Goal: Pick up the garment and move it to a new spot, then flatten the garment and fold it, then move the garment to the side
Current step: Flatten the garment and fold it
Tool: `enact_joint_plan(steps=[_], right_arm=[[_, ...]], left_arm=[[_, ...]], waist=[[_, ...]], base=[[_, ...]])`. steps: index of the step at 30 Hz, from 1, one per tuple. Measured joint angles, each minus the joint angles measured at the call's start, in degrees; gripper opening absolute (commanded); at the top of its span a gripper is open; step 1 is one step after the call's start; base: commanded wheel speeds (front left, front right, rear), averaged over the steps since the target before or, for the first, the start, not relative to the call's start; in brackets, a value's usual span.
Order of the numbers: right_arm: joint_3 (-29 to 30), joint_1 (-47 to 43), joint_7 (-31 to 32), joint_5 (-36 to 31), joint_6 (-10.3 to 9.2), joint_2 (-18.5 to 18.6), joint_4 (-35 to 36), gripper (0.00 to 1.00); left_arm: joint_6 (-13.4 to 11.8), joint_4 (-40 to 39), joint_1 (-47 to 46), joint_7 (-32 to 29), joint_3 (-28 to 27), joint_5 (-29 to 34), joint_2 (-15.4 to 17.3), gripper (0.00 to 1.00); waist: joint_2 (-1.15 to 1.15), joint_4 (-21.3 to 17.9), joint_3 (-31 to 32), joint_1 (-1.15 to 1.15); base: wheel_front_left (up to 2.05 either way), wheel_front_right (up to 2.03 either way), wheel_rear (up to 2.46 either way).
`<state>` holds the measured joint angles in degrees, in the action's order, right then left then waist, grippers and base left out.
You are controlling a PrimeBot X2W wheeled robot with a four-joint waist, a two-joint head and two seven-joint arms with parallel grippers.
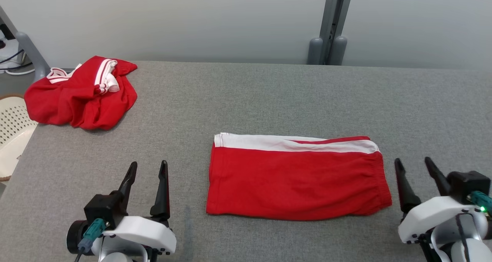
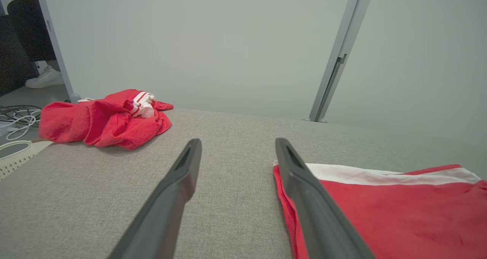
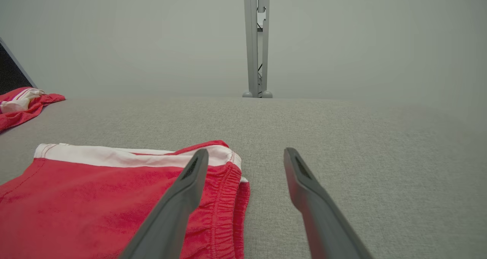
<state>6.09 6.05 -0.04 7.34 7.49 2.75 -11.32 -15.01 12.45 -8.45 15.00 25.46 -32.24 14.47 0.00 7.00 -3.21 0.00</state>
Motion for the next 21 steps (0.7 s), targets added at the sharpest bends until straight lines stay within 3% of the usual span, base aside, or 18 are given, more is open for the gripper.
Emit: enact_joint_plan(steps=[3, 8, 21], right_arm=[[-2.4, 2.1, 3.9, -1.0, 0.00, 0.4, -3.2, 1.00], [-5.7, 5.7, 10.0, -0.2, 0.00, 4.0, -9.3, 1.00], [-8.6, 9.8, 20.7, 11.7, 0.01, 6.6, -20.4, 1.00]], left_arm=[[0.4, -0.8, 1.7, 0.0, -2.5, 0.8, -0.2, 1.00], [1.5, -1.5, 2.7, 0.0, -6.0, 2.2, -0.8, 1.00], [4.5, -0.1, 3.3, 0.1, -10.5, 5.2, -4.6, 1.00]], waist=[[0.00, 0.2, -0.1, 0.00], [0.00, 0.8, -0.6, 0.00], [0.00, 2.3, -2.7, 0.00]], base=[[0.00, 0.00, 0.00], [0.00, 0.00, 0.00], [0.00, 0.00, 0.00]])
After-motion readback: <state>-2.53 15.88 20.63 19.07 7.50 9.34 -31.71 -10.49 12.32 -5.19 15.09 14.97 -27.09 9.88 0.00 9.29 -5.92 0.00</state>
